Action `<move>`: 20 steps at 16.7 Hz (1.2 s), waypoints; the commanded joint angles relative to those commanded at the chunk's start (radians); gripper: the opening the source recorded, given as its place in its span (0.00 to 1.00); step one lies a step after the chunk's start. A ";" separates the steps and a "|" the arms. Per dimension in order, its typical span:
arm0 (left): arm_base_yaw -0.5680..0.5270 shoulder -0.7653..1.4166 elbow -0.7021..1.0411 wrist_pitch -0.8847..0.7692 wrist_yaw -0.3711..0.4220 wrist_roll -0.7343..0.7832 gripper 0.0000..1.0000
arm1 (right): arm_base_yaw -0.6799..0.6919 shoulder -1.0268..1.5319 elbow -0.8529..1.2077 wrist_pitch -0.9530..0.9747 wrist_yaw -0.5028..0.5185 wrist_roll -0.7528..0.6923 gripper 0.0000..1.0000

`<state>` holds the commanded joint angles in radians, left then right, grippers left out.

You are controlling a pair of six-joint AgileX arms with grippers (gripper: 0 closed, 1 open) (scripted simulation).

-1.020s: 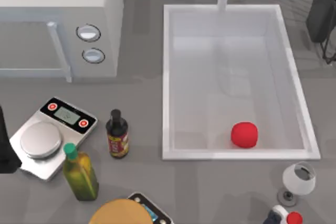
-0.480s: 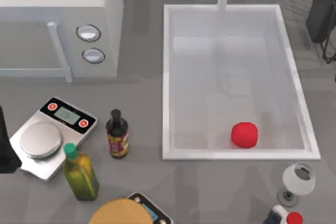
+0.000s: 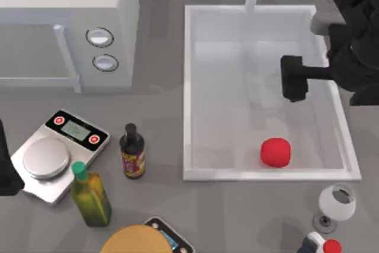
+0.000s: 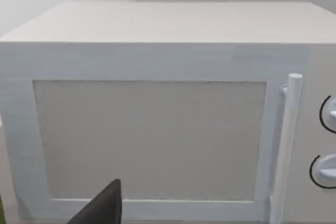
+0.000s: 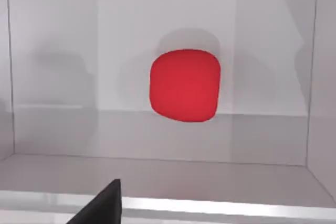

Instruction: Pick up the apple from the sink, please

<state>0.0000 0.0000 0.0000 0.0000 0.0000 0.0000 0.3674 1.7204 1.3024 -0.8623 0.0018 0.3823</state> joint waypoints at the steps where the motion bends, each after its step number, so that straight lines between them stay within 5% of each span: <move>1: 0.000 0.000 0.000 0.000 0.000 0.000 1.00 | 0.017 0.084 0.060 -0.040 0.000 0.018 1.00; 6: 0.000 0.000 0.000 0.000 0.000 0.000 1.00 | 0.075 0.354 0.264 -0.175 0.000 0.078 1.00; 14: 0.000 0.000 0.000 0.000 0.000 0.000 1.00 | 0.077 0.389 0.287 -0.189 0.000 0.085 1.00; 20: 0.000 0.000 0.000 0.000 0.000 0.000 1.00 | 0.080 0.525 0.201 0.040 0.002 0.088 1.00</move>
<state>0.0000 0.0000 0.0000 0.0000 0.0000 0.0000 0.4478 2.2451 1.5033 -0.8226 0.0035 0.4699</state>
